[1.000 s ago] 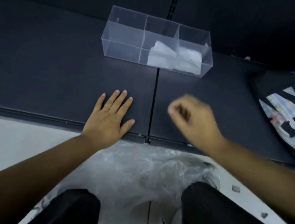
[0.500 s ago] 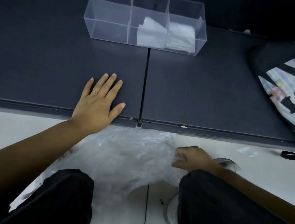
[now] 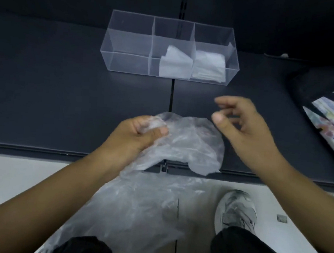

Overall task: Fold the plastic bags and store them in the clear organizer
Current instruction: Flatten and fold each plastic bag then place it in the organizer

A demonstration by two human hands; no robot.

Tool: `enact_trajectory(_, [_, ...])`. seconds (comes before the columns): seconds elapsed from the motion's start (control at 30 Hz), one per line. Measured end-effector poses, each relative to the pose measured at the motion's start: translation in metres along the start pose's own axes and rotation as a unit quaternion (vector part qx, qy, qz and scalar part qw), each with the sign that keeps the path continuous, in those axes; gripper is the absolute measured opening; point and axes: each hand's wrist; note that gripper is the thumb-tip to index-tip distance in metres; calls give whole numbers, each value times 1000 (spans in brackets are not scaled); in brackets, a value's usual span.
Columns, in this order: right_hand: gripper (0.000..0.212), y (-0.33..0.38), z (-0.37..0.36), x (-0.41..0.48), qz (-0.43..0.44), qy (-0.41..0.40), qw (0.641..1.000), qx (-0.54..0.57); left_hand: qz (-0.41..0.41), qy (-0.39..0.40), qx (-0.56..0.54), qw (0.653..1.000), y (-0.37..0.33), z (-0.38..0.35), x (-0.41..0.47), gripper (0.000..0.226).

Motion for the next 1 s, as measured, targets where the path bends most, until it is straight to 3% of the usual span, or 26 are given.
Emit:
enact_trajectory(0.07, [42, 5, -3, -9, 3, -84, 996, 31, -23, -53, -50, 997, 2, 5, 4, 18])
enact_trajectory(0.2, [67, 11, -26, -27, 32, 86, 996, -7, -22, -62, -97, 993, 3, 3, 3, 18])
enact_trajectory(0.23, [61, 12, -32, -27, 30, 81, 996, -18, -20, -46, -99, 994, 5, 2, 1, 17])
enact_trajectory(0.33, [9, 12, -35, -12, 27, -6, 1000, 11, -5, -27, -103, 994, 6, 2, -5, 20])
enact_trajectory(0.37, [8, 10, -30, -7, 16, -18, 999, 33, 3, -37, -111, 993, 5, 6, -4, 23])
enact_trajectory(0.43, [27, 5, -19, 1, -20, -22, 993, 115, 25, -75, -135, 988, 2, 19, 1, 30])
enact_trajectory(0.5, [33, 4, -14, 4, -89, -30, 976, 198, 63, -98, -170, 978, -4, 38, 8, 33])
enact_trajectory(0.6, [25, -1, -18, 3, -210, -38, 930, 300, 126, -91, -292, 944, -14, 64, 22, 28])
enact_trajectory(0.67, [17, -4, -22, 2, -265, -79, 900, 336, 112, -180, -332, 919, -16, 75, 31, 17])
enact_trajectory(0.73, [14, -7, -23, 2, -298, -114, 892, 320, 15, -333, -195, 922, -13, 76, 30, 17])
enact_trajectory(0.77, [14, -9, -24, 2, -309, -125, 890, 310, -80, -379, -106, 916, -11, 74, 24, 24])
enact_trajectory(0.8, [15, -10, -25, 1, -321, -131, 886, 307, -185, -365, -6, 912, -9, 68, 15, 39])
enact_trajectory(0.83, [17, -11, -26, 1, -334, -133, 880, 309, -259, -303, 102, 911, -7, 60, 8, 57])
enact_trajectory(0.9, [21, -10, -26, 1, -361, -132, 867, 317, -310, -163, 305, 886, -4, 40, 1, 91])
enact_trajectory(0.93, [23, -10, -26, 1, -370, -127, 862, 323, -323, -130, 372, 861, -3, 30, 2, 99])
enact_trajectory(1.0, [28, -7, -27, 2, -379, -116, 856, 332, -346, -119, 394, 843, -3, 20, 7, 78])
Point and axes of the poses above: each hand's wrist, its own x-axis towards the middle knuckle, its own z-axis out of the back of the hand, y = z × x, and after that the axes turned 15 degrees about z, right-handed
